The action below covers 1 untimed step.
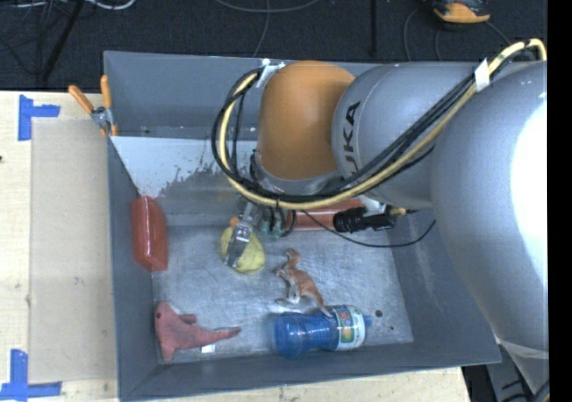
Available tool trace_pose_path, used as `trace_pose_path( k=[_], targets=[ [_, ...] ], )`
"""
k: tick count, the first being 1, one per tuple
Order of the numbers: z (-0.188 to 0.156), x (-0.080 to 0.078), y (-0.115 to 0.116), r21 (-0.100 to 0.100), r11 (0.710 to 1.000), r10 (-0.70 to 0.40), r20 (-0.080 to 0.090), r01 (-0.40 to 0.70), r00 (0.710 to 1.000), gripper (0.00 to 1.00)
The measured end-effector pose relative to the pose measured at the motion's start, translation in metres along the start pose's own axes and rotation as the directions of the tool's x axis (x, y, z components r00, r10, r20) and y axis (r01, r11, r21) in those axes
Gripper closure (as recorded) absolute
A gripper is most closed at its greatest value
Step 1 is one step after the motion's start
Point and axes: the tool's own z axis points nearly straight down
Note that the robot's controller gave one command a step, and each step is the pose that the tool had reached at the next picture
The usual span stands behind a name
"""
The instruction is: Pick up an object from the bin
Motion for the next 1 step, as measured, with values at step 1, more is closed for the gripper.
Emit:
trace_pose_path(
  k=[1],
  targets=[
    [0.0504,-0.0015,0.0066,-0.009,0.998,0.058,0.012,-0.058,0.998,0.0]
  ],
)
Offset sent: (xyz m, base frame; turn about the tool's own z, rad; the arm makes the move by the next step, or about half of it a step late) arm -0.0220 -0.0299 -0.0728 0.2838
